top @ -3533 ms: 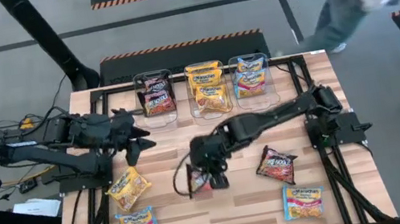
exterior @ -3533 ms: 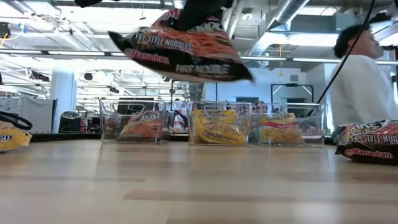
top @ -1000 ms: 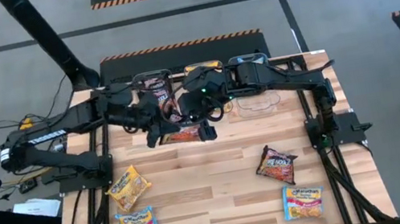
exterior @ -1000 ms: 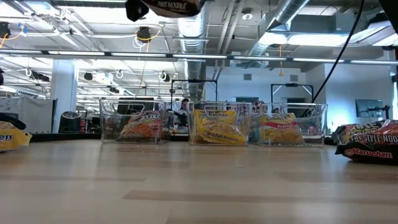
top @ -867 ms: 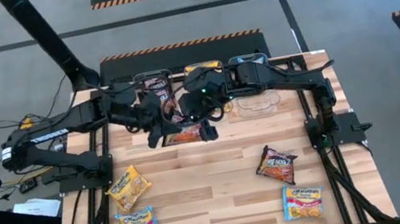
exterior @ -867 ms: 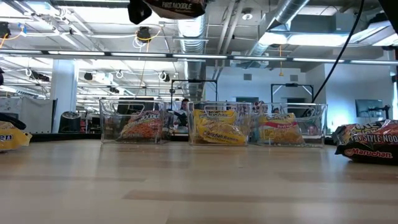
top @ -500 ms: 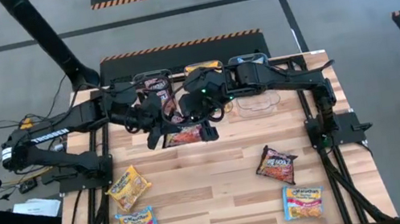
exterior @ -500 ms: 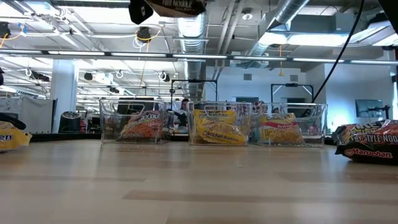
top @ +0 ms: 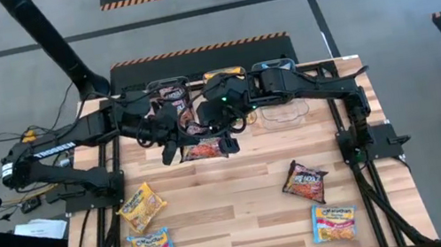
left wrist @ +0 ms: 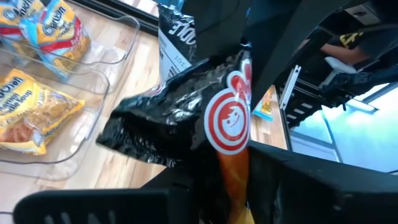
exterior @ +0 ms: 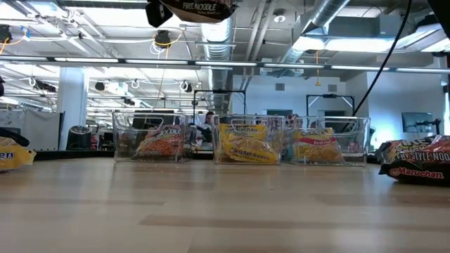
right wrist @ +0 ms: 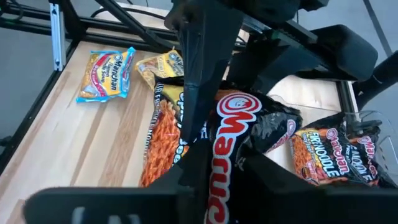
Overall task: Sort Maruchan noodles
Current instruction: Put the black noodle pack into the left transparent bin
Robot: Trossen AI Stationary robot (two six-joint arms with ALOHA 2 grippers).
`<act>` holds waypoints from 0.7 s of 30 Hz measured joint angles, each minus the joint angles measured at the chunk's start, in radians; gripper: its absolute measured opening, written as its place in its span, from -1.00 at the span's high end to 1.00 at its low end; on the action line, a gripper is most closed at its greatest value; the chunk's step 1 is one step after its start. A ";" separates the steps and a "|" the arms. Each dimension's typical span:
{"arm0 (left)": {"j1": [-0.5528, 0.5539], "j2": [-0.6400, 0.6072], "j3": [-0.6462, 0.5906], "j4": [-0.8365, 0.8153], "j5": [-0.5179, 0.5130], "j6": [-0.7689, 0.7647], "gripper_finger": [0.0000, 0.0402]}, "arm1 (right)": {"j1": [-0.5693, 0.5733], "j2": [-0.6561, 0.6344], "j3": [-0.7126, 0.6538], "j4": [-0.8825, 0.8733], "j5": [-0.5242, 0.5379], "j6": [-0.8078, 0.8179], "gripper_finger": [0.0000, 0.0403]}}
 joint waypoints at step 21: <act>0.036 -0.272 0.000 -0.221 -0.262 0.048 0.74 | -0.095 -0.097 0.090 -0.003 0.000 -0.001 0.09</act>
